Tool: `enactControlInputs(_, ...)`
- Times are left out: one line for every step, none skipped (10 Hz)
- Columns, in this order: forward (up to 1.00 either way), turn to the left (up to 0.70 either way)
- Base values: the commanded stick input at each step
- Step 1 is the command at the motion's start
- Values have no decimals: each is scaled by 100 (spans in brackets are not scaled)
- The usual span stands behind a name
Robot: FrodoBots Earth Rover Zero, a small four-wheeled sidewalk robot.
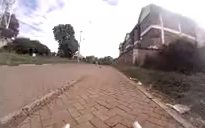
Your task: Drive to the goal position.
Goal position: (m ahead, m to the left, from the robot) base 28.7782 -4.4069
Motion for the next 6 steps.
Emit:
enactControlInputs(50,0)
enactControlInputs(50,0)
enactControlInputs(50,0)
enactControlInputs(50,-13)
enactControlInputs(50,-39)
enactControlInputs(50,-50)
